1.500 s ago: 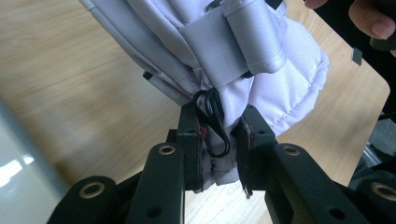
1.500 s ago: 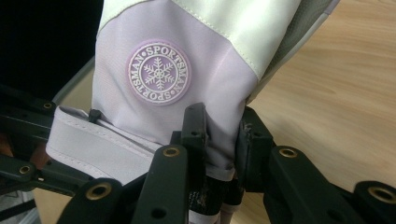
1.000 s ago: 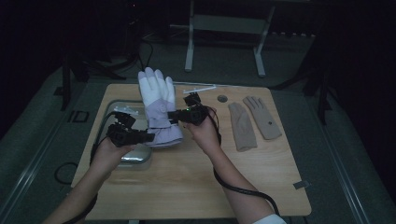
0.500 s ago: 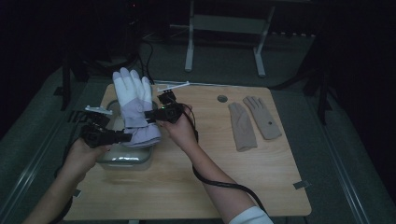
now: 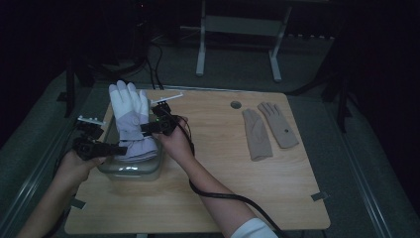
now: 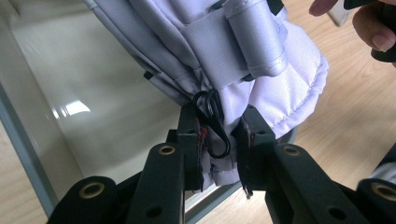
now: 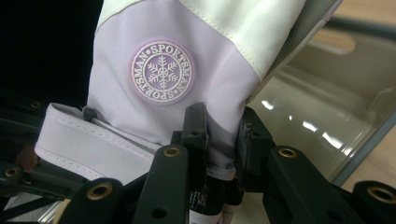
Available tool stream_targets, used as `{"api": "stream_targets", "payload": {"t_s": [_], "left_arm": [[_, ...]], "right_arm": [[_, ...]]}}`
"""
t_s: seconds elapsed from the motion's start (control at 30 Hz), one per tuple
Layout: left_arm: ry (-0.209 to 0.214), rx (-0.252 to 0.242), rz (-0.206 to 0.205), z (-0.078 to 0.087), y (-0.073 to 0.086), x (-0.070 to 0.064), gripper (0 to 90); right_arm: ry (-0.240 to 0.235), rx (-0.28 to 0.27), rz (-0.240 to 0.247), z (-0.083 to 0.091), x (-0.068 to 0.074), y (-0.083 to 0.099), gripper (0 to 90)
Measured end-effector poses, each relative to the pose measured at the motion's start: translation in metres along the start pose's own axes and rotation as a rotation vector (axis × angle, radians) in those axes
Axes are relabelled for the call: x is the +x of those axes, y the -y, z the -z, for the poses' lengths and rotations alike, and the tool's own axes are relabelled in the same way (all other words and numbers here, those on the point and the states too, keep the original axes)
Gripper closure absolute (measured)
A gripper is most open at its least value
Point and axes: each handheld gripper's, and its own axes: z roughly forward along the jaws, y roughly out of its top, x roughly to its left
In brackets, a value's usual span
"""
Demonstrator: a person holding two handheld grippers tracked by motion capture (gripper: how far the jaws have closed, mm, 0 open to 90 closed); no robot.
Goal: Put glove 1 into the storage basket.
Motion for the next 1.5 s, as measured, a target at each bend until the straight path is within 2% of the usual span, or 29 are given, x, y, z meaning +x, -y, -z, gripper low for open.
{"api": "stream_targets", "payload": {"t_s": [0.27, 0.43, 0.6, 0.77, 0.9, 0.97, 1.03, 1.1, 1.17, 1.23, 1.33, 1.43, 1.5], "left_arm": [[0.026, 0.098, 0.025, -0.022, 0.007, 0.014, 73.6], [0.041, 0.157, 0.035, -0.03, 0.012, 0.02, 73.2], [0.034, 0.176, 0.043, -0.038, 0.015, 0.022, 71.4], [-0.004, 0.188, 0.049, -0.041, 0.012, 0.022, 65.0], [-0.089, 0.234, -0.014, -0.046, 0.01, 0.014, 62.2], [-0.104, 0.238, -0.016, -0.046, 0.009, 0.012, 61.6], [-0.097, 0.214, 0.001, -0.045, 0.01, 0.013, 60.5], [-0.093, 0.194, 0.014, -0.043, 0.011, 0.014, 59.3], [-0.106, 0.163, 0.016, -0.041, 0.013, 0.012, 53.6], [-0.113, 0.107, 0.025, -0.036, 0.014, 0.008, 49.2], [-0.126, 0.04, 0.024, -0.028, 0.013, -0.001, 46.3], [-0.105, 0.012, 0.016, -0.024, 0.01, -0.009, 46.0], [-0.114, 0.013, 0.001, -0.024, 0.008, -0.015, 46.1]], "right_arm": [[0.028, 0.068, -0.036, -0.024, -0.009, 0.019, 76.3], [0.054, 0.115, -0.039, -0.034, -0.008, 0.029, 76.3], [0.076, 0.158, -0.054, -0.041, -0.01, 0.036, 76.2], [0.101, 0.179, -0.051, -0.043, -0.009, 0.036, 75.9], [0.122, 0.2, -0.026, -0.045, -0.005, 0.035, 71.2], [0.122, 0.196, -0.014, -0.044, -0.004, 0.034, 67.0], [0.109, 0.183, -0.007, -0.042, -0.005, 0.033, 60.4], [0.113, 0.158, 0.022, -0.037, -0.002, 0.03, 44.4], [0.097, 0.146, 0.037, -0.031, -0.001, 0.027, 40.5], [0.096, 0.117, 0.063, -0.024, -0.001, 0.025, 36.9], [0.072, 0.099, 0.054, -0.015, -0.005, 0.023, 30.0], [0.061, 0.098, 0.069, -0.009, -0.007, 0.022, 25.6], [0.053, 0.102, 0.09, -0.005, -0.007, 0.023, 21.8]]}}
